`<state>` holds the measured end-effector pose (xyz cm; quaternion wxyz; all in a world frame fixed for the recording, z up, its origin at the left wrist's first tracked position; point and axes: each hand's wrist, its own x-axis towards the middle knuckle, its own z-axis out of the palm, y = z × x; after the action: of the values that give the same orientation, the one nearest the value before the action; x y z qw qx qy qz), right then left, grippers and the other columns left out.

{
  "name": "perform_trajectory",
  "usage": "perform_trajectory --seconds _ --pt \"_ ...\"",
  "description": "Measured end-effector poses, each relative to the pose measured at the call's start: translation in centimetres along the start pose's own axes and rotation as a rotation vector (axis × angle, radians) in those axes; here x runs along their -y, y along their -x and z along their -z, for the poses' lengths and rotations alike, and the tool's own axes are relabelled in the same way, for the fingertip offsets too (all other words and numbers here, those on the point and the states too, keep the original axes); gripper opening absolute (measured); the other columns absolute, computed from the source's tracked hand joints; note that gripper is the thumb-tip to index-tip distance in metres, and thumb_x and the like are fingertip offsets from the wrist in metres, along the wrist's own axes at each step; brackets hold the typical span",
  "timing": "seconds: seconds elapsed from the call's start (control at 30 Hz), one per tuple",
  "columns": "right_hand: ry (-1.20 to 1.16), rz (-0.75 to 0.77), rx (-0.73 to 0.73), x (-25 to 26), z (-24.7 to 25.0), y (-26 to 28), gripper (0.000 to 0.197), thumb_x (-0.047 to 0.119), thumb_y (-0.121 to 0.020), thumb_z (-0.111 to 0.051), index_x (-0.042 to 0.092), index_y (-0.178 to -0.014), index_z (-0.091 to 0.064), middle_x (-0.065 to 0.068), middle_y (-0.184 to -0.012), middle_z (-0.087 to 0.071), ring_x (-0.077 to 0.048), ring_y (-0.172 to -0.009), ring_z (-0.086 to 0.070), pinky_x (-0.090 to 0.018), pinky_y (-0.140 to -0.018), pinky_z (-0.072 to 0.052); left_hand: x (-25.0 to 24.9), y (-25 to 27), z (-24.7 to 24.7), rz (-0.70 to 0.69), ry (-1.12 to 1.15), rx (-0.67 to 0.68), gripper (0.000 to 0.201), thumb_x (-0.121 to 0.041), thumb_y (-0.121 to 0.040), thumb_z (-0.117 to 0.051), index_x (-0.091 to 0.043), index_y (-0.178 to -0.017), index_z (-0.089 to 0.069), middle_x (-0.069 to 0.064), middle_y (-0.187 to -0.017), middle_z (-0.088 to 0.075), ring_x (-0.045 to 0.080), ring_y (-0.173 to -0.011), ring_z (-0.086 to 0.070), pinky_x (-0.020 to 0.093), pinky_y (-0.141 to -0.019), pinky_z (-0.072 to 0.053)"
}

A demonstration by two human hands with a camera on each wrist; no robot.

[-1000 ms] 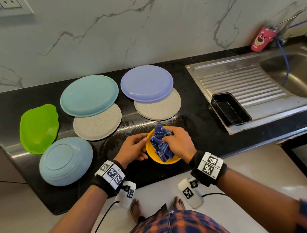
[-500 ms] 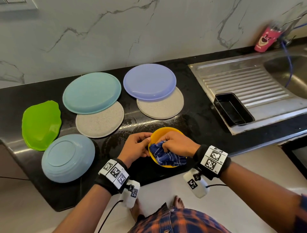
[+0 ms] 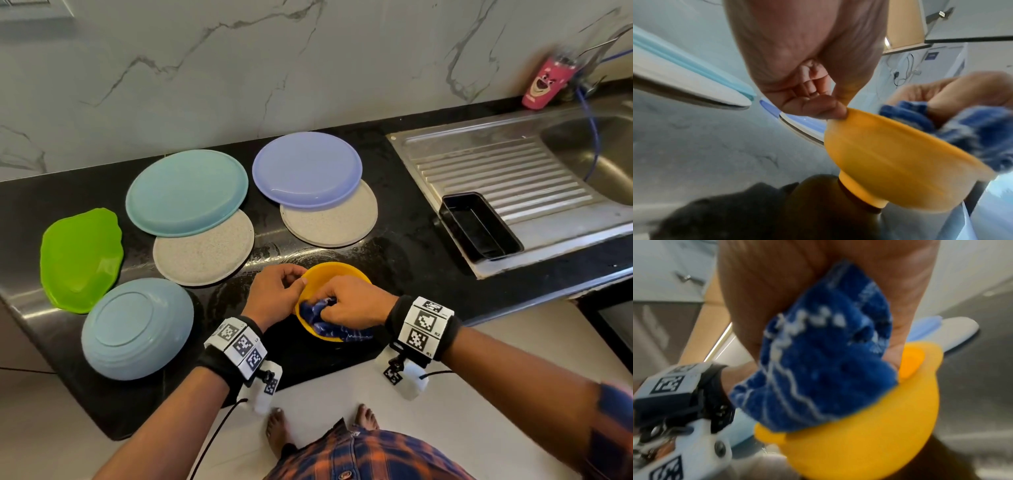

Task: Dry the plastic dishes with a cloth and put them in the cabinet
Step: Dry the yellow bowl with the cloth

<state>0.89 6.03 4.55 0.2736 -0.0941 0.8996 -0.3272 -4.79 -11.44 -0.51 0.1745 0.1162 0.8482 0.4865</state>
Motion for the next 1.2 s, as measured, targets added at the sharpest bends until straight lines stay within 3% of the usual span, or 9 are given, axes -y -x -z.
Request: perform_trajectory --seconds 0.17,0.3,0.37,0.47,0.67,0.83,0.93,1.1,1.2 --pt "0.56 0.047 0.283 1.7 3.2 0.6 0.016 0.023 -0.083 -0.06 0.019 -0.088 -0.075 0.003 -0.075 -0.068 -0.018 -0.066 -0.058 -0.027 -0.059 -0.044 -0.7 0.1 0.1 -0.12 -0.158 -0.009 0.024 -0.038 -0.081 -0.064 -0.025 -0.097 -0.077 -0.012 -0.084 -0.075 0.005 -0.081 -0.069 0.031 -0.08 -0.056" --pt "0.786 0.117 0.097 2.2 5.6 0.0 0.017 0.03 -0.078 -0.064 0.015 -0.075 -0.07 0.001 -0.063 -0.062 -0.022 -0.059 -0.057 -0.025 -0.052 -0.04 -0.6 0.0 0.3 -0.147 -0.222 -0.04 0.017 -0.027 -0.089 -0.068 -0.022 -0.103 -0.076 -0.008 -0.088 -0.075 0.006 -0.079 -0.067 0.027 -0.077 -0.053" --pt "0.795 0.194 -0.04 2.2 6.0 -0.5 0.012 0.025 -0.076 -0.061 0.022 -0.082 -0.071 0.003 -0.068 -0.062 -0.021 -0.066 -0.054 -0.024 -0.053 -0.032 -0.4 0.2 0.6 -0.165 -0.235 -0.043 0.021 -0.032 -0.087 -0.061 -0.023 -0.1 -0.075 -0.009 -0.08 -0.072 0.006 -0.073 -0.065 0.028 -0.07 -0.052" --pt "0.856 0.267 -0.082 1.7 5.2 -1.3 0.02 0.025 -0.082 -0.059 0.03 -0.097 -0.071 0.005 -0.083 -0.064 -0.019 -0.079 -0.054 -0.028 -0.058 -0.035 -0.2 0.5 0.7 -0.177 -0.243 -0.059 0.025 -0.033 -0.085 -0.053 -0.021 -0.095 -0.072 -0.006 -0.071 -0.066 0.011 -0.066 -0.06 0.034 -0.062 -0.048" --pt "0.96 0.193 -0.107 0.2 2.5 -2.0 0.021 0.026 -0.096 -0.051 0.021 -0.105 -0.069 0.003 -0.098 -0.065 -0.022 -0.088 -0.055 -0.032 -0.061 -0.043 -0.1 0.3 1.0 -0.177 -0.284 -0.102 0.038 -0.033 -0.084 -0.052 -0.015 -0.11 -0.073 0.003 -0.096 -0.075 0.019 -0.087 -0.068 0.039 -0.082 -0.054" --pt "0.924 0.071 -0.087 1.1 2.6 -0.9 0.016 0.025 -0.092 -0.052 0.015 -0.082 -0.06 0.0 -0.073 -0.054 -0.021 -0.07 -0.05 -0.031 -0.056 -0.034 -0.7 0.3 0.7 -0.26 -0.332 -0.116 0.035 -0.028 -0.087 -0.054 -0.013 -0.114 -0.071 0.006 -0.101 -0.074 0.025 -0.091 -0.067 0.039 -0.082 -0.053" --pt "0.788 -0.027 -0.043 1.4 3.3 -0.4 0.029 0.032 -0.082 -0.061 0.016 -0.061 -0.047 0.002 -0.057 -0.045 -0.016 -0.05 -0.042 -0.027 -0.048 -0.033 -0.2 0.3 0.1 -0.266 -0.329 -0.127 0.026 -0.021 -0.088 -0.058 -0.017 -0.112 -0.07 0.003 -0.1 -0.073 0.023 -0.091 -0.066 0.039 -0.082 -0.053" --pt "0.367 -0.145 0.04 1.0 4.1 -0.2 0.031 0.037 -0.078 -0.067 0.015 -0.061 -0.053 -0.003 -0.059 -0.051 -0.021 -0.055 -0.048 -0.032 -0.054 -0.038 0.7 0.6 -0.4 -0.287 -0.292 -0.133 0.021 -0.015 -0.092 -0.059 -0.018 -0.111 -0.067 -0.001 -0.098 -0.071 0.018 -0.089 -0.064 0.029 -0.078 -0.046" --pt "0.1 -0.187 -0.088 0.2 3.6 0.2 0.025 0.03 -0.078 -0.067 0.011 -0.063 -0.06 -0.003 -0.06 -0.051 -0.017 -0.056 -0.048 -0.032 -0.056 -0.037 1.4 0.5 -0.3 -0.245 -0.226 -0.098 0.025 -0.028 -0.093 -0.054 -0.021 -0.113 -0.066 -0.004 -0.1 -0.072 0.016 -0.09 -0.066 0.032 -0.082 -0.05"
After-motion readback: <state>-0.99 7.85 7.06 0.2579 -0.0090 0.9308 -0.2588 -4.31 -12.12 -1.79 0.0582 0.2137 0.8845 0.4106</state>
